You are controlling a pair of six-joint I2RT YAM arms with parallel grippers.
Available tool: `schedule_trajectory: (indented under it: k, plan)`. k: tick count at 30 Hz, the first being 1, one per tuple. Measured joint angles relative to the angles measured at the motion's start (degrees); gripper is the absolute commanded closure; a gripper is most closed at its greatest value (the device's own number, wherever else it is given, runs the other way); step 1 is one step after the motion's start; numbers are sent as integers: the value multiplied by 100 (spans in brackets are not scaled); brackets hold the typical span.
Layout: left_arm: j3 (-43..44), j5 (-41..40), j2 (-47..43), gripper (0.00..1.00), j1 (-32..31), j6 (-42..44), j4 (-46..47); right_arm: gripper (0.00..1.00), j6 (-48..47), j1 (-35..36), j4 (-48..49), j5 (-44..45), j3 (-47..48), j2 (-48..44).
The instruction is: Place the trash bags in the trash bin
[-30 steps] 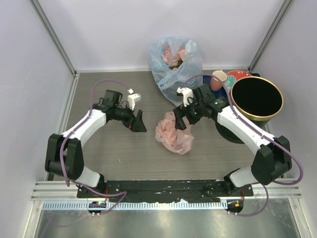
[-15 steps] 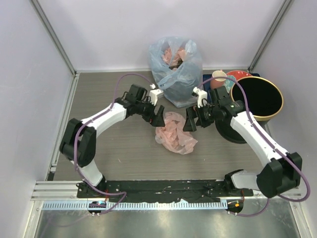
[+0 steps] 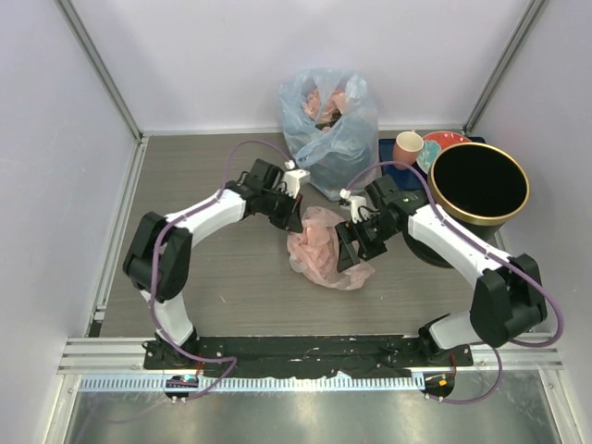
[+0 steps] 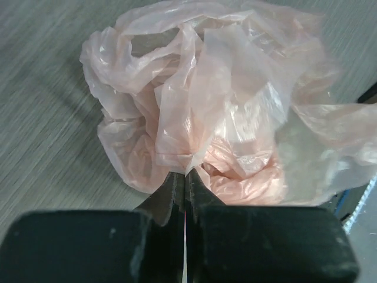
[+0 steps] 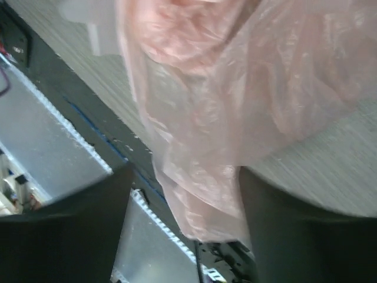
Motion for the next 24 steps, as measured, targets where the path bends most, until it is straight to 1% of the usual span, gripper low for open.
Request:
schedule_trajectory:
  k: [2, 3, 7, 11, 13, 14, 15, 17, 18, 19, 20, 21, 22, 23, 24]
  plan:
    - [-94, 37, -284, 100, 81, -39, -11, 84, -31, -4, 11, 111, -2, 195]
    - [-221, 55, -553, 100, 116, -55, -24, 99, 13, -11, 22, 201, -2, 289]
    - [-605, 103, -1587, 100, 275, -177, -179, 99, -24, -109, -42, 417, 227, 378]
    - [-579, 216, -2203, 100, 649, -304, -479, 99, -28, -415, -13, 289, 1272, 382]
    - [-289, 170, -2258, 100, 868, -168, -870, 99, 20, -664, 33, 83, 2050, 424]
    - [229, 72, -2277, 100, 992, 0, -1209, 99, 140, -881, 400, -162, 2927, 461]
    - [269, 70, -2284, 100, 992, 11, -1217, 99, 149, -892, 431, -175, 2973, 457]
    - [883, -170, -2361, 100, 975, 205, -1624, 99, 409, -940, 669, -409, 3418, 413]
    - [1176, -308, -2463, 100, 960, 267, -1639, 99, 546, -922, 977, -498, 3512, 339]
    - [1231, -398, -2677, 100, 935, 286, -1449, 99, 632, -866, 1202, -529, 3508, 205]
    - [1025, -520, -3023, 100, 872, 343, -1207, 99, 643, -789, 1279, -487, 3460, 81]
    - [721, -704, -3298, 100, 756, 466, -1189, 99, 621, -686, 1351, -435, 3294, -63]
    - [444, -817, -3530, 100, 588, 640, -1399, 99, 577, -588, 1416, -367, 3032, -175]
    - [245, -848, -3541, 100, 345, 855, -1716, 99, 501, -503, 1320, -330, 2758, -238]
    - [118, -804, -3300, 100, 157, 1051, -2061, 99, 424, -426, 1191, -297, 2511, -247]
